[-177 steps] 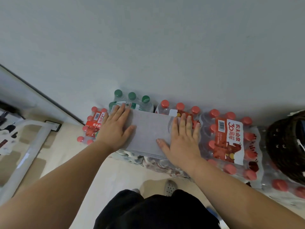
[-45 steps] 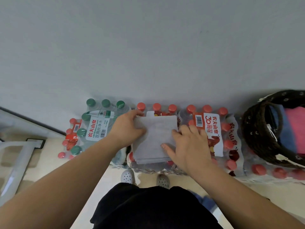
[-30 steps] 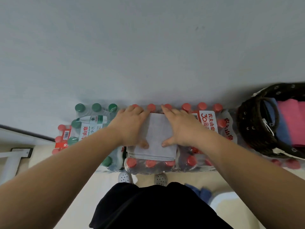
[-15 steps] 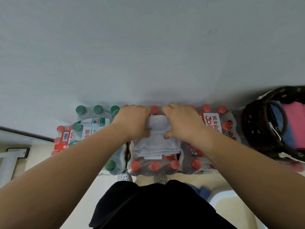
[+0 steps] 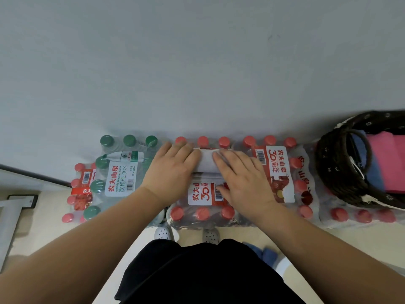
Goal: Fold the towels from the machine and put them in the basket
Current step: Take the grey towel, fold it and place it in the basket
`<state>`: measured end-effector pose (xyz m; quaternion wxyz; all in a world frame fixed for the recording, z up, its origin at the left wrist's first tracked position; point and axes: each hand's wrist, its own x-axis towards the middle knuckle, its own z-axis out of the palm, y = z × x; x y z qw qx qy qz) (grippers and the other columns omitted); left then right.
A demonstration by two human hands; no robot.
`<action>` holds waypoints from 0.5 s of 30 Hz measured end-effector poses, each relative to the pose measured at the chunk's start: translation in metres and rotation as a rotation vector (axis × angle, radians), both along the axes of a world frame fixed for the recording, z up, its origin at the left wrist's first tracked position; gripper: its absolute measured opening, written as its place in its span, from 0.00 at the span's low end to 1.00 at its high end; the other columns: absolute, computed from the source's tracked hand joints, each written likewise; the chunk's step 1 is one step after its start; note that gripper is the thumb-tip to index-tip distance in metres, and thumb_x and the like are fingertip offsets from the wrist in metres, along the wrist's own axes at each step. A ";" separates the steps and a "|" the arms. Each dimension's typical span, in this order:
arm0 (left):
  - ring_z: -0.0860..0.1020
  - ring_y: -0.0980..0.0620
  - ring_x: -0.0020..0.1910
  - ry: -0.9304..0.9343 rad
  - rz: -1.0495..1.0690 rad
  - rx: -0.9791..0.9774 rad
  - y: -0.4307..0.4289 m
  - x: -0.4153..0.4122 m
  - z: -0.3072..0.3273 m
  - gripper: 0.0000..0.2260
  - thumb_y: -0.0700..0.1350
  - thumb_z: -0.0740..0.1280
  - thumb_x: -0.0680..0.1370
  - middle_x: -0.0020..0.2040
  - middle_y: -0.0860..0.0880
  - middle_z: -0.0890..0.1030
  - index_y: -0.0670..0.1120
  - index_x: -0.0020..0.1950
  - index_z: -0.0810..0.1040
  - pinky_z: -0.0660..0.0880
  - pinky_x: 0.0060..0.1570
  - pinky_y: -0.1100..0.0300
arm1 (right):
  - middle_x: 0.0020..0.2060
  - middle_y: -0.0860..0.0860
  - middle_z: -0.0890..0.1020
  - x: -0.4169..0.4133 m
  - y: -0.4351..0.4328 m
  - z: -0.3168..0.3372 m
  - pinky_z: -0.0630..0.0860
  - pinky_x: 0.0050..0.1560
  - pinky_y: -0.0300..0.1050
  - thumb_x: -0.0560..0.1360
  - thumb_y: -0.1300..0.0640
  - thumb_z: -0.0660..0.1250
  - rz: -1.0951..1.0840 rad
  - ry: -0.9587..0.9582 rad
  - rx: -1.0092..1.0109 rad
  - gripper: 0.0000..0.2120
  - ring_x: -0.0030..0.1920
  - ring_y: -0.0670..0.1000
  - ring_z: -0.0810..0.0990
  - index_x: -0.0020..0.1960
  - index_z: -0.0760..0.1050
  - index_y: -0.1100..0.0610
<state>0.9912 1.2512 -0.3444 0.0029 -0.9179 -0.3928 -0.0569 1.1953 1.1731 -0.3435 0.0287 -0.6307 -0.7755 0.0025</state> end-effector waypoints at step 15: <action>0.34 0.43 0.79 0.116 0.122 -0.265 -0.047 0.021 -0.024 0.38 0.64 0.43 0.79 0.81 0.41 0.38 0.41 0.81 0.40 0.38 0.77 0.41 | 0.74 0.53 0.69 -0.008 -0.020 0.006 0.59 0.74 0.56 0.74 0.47 0.59 0.022 0.109 -0.064 0.31 0.75 0.55 0.65 0.75 0.68 0.57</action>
